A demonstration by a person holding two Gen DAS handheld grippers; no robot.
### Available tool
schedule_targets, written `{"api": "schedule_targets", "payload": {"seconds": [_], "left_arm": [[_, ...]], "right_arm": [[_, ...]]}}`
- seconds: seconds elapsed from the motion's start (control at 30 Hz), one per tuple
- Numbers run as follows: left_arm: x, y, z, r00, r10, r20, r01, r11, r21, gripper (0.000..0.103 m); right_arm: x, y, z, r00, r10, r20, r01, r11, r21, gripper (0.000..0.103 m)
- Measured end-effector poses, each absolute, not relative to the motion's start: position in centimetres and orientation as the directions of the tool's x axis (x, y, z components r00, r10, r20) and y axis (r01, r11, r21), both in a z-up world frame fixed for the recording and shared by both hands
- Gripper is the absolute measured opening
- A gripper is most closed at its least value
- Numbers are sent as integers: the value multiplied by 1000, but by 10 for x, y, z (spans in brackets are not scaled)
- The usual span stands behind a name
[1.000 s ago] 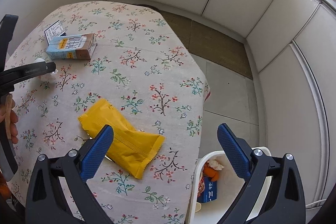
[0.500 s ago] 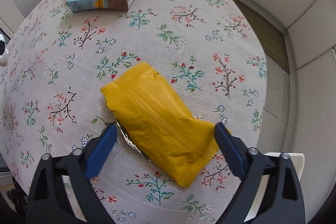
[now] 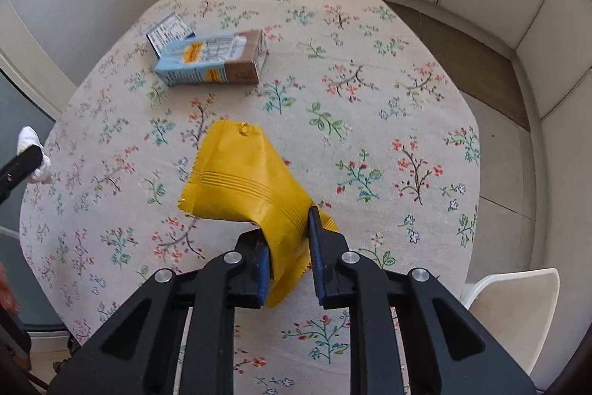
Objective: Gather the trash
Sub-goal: 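Lift the yellow packet with the right tool while the left tool grasps the white tissue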
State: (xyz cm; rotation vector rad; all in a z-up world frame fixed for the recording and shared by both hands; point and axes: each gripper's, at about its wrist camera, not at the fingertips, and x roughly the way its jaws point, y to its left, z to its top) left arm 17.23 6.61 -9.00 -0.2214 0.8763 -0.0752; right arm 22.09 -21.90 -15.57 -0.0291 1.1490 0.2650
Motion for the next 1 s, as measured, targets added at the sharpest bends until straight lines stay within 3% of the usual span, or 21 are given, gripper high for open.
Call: {"api": "schedule_targets", "payload": {"seconds": [0.43,1.0], "left_arm": [[172,57,-53,706,-147,-693,-6,977,-213,55],[167,6,-8,768,-230,-597,110,967,-231,55]], "right_arm": [[210,-202,-75,598,293,-746,-273,950,154,18],[164,-240,-16,781,248,-573,-212,968,131,18]]}}
